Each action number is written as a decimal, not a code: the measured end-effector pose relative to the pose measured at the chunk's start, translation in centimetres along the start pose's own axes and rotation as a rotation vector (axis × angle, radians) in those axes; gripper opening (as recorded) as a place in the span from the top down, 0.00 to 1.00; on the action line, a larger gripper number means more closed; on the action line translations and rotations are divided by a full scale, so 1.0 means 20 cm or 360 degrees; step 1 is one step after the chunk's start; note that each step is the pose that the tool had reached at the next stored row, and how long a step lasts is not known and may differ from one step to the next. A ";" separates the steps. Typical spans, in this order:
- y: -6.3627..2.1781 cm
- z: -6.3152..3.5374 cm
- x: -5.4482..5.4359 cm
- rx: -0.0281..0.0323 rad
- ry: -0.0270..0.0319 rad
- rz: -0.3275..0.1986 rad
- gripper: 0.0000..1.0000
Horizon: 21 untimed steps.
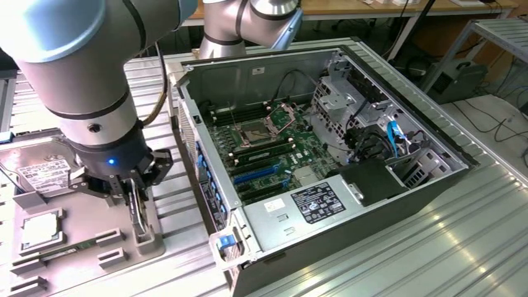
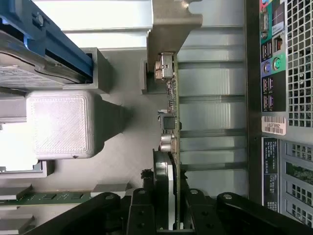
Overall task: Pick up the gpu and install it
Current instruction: 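Pick up the gpu and move the gpu toward the slot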
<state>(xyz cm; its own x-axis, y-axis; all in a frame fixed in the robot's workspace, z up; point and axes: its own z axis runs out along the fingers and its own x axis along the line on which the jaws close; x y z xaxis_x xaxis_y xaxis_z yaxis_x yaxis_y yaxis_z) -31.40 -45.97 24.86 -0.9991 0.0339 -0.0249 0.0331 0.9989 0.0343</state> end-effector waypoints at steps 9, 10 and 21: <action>0.004 -0.125 0.00 0.00000 0.00000 0.0000 0.72; 0.004 -0.129 0.00 0.00002 0.00002 0.0000 0.72; 0.006 -0.158 0.00 0.00000 0.00024 0.0001 0.72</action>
<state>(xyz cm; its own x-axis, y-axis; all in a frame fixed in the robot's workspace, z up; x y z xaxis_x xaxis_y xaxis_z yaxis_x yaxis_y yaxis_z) -31.41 -45.97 28.02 -0.9991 0.0342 -0.0234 0.0334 0.9989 0.0343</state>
